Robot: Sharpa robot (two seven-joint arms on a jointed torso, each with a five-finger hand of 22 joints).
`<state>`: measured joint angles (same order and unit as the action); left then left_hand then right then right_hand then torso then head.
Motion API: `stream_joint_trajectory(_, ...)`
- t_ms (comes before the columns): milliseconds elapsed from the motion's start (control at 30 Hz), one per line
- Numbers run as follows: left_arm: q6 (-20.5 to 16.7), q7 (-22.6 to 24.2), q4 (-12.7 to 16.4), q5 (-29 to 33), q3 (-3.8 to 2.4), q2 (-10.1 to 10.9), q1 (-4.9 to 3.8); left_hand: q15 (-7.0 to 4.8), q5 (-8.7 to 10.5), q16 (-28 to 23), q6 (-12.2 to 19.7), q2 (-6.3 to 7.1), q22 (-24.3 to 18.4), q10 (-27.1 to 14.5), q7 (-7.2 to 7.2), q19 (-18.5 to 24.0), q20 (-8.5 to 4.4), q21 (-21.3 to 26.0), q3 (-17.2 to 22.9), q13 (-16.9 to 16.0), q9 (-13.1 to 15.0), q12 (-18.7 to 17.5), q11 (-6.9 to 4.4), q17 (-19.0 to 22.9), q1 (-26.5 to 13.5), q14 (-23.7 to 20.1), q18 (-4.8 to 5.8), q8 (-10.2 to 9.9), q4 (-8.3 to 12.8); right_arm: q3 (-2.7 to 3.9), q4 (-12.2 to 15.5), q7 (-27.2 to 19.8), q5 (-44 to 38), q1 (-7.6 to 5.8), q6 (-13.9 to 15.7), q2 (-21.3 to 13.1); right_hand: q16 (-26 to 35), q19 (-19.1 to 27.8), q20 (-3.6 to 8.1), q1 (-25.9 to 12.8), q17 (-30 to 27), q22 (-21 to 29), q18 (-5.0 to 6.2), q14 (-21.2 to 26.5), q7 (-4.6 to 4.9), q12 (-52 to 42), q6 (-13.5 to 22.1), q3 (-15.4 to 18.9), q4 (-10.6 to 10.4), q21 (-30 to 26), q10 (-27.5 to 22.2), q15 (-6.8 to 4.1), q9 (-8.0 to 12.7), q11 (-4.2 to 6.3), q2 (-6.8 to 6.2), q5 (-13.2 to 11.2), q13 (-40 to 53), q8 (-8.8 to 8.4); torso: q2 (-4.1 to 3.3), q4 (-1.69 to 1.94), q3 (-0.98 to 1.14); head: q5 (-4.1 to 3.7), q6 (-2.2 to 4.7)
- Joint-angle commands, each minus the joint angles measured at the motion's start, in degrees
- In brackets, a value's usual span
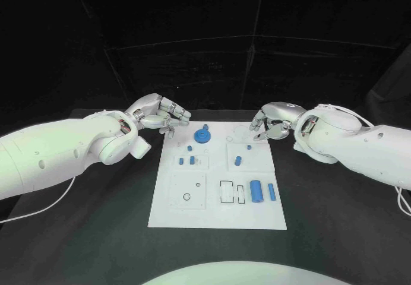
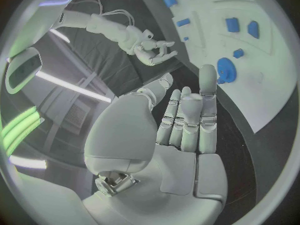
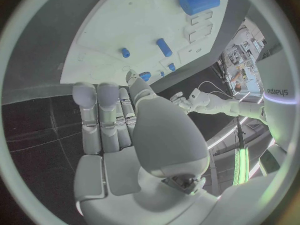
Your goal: Assemble the parts on the task board
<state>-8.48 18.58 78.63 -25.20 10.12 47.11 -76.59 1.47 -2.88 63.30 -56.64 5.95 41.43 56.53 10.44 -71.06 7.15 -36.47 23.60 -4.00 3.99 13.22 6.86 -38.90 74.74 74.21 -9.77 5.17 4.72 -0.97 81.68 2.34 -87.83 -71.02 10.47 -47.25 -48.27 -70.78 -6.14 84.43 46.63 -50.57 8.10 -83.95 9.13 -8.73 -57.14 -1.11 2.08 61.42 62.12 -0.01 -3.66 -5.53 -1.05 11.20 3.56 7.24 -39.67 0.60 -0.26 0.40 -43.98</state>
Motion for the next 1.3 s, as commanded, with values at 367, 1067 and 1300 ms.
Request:
stream_joint_trajectory(367, -0.99, 7.75, 3.02, 26.99, 0.03, 1.47, -0.11, 0.1, -0.45, -4.94, -1.23, -1.06, -1.18, 1.43, 0.28, 1.89, -0.02, 1.92, 0.59, -0.03, -0.03, 1.8, -0.08, 8.08, 0.52, -4.58, -0.73, 0.97, -0.25, -0.06, -0.44, 1.59, -8.95, 2.13, -1.92, 1.5, -6.16, -1.45, -0.19, -0.55, 4.55, -5.95, -1.2, -1.41, 0.4, 0.72, -1.23, -3.55, 1.29, 5.12, -0.03, 0.63, -0.17, -0.31, -0.28, -1.84, 0.0, -2.19, -0.12, 0.08, -0.06, -0.14, 0.09)
stream_joint_trajectory(1067, -1.97, 8.57, 4.26, 27.56, 0.05, 2.18, -0.1, -0.03, -0.5, -5.21, -1.66, -1.16, -1.48, 1.98, 0.12, 2.08, -0.1, 2.31, 0.79, -0.05, 0.02, 2.51, -0.27, 8.79, 0.77, -5.03, -0.76, 1.42, -0.08, -0.06, -1.76, 1.11, -9.19, 3.53, -4.11, 3.5, -14.94, -4.69, -0.31, -2.56, 11.11, -15.11, -2.7, -1.83, 0.04, 1.39, -3.8, -13.04, 3.04, 12.47, 2.0, 0.34, -0.26, 0.04, -0.22, -4.07, -0.01, -3.31, -0.08, 0.07, -0.01, 0.13, -0.2)
stream_joint_trajectory(1300, -1.88, 8.35, 4.17, 27.56, 0.05, 2.26, -0.1, -0.03, -0.5, -5.21, -1.66, -1.16, -1.48, 1.98, 0.12, 2.08, -0.1, 2.31, 0.79, -0.05, 0.02, 2.51, -0.27, 8.79, 0.77, -5.03, -0.76, 1.42, -0.08, -0.06, -1.88, 1.77, -9.68, 3.56, -5.78, 3.71, -17.33, -6.03, -0.1, -3.14, 12.82, -18.09, -3.23, -1.97, -0.25, 1.4, -5.2, -17.33, 3.83, 14.76, 3.54, 0.1, -0.34, 0.4, -0.53, -4.77, 0.04, -3.21, -0.07, 0.07, 0.0, 0.18, -0.22)
